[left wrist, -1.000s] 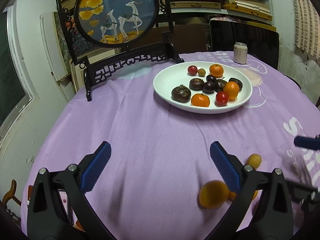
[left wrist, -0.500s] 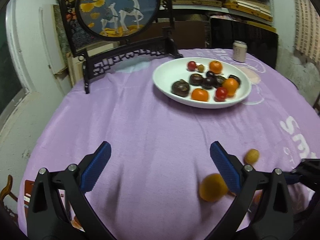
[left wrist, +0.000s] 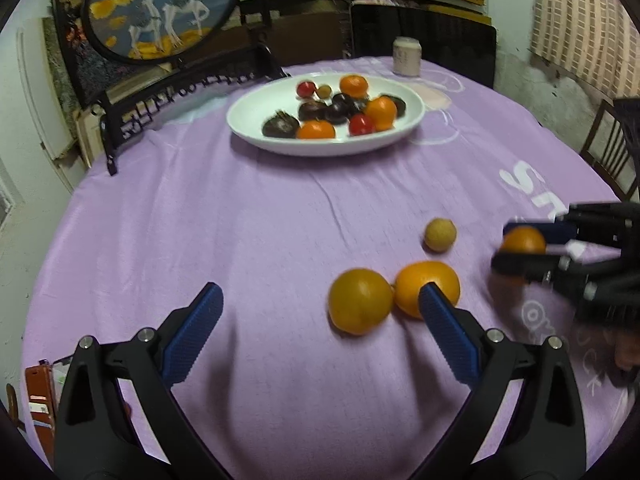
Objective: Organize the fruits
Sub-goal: 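Grasp an orange with the right gripper while the left grasps another orange, then release both oranges onto the white plate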
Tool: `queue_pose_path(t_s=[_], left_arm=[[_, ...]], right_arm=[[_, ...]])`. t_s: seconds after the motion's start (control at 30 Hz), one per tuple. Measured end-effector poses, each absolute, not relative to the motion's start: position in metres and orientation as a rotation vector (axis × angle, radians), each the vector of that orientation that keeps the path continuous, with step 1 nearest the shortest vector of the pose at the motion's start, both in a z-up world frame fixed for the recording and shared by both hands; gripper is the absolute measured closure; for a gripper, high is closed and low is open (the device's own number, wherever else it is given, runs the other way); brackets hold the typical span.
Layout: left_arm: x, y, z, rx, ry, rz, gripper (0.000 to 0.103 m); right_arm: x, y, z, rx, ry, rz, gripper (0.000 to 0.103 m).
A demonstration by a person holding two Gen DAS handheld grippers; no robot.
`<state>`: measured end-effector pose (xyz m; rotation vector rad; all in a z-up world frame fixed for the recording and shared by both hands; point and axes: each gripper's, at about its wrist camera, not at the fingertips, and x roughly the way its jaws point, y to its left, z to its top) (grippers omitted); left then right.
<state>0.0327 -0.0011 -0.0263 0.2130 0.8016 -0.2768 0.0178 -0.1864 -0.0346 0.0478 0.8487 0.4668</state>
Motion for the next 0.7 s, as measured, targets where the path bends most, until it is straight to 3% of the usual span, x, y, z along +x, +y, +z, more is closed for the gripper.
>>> queue_pose_path(t_s=[0.03, 0.1, 0.27, 0.53, 0.7], left_arm=[[0.035, 0.000, -0.028, 0.201, 0.812, -0.288, 0.013], [0.039, 0.005, -0.028, 0.156, 0.831, -0.320, 0.039], [0.043, 0.008, -0.032, 0.055, 0.890, -0.434, 0.066], [0.047, 0.015, -0.014, 0.017, 0.843, -0.409, 0.067], [0.090, 0.010, 0.017, 0.050, 0.785, -0.322, 0.067]], right_arm=[[0.019, -0.188, -0.034, 0.055, 0.849, 0.464, 0.067], [0.019, -0.189, -0.034, 0.062, 0.849, 0.468, 0.067], [0.018, -0.187, -0.033, 0.056, 0.848, 0.475, 0.067], [0.024, -0.200, -0.027, 0.118, 0.827, 0.460, 0.067], [0.066, -0.210, -0.001, 0.183, 0.799, 0.420, 0.067]])
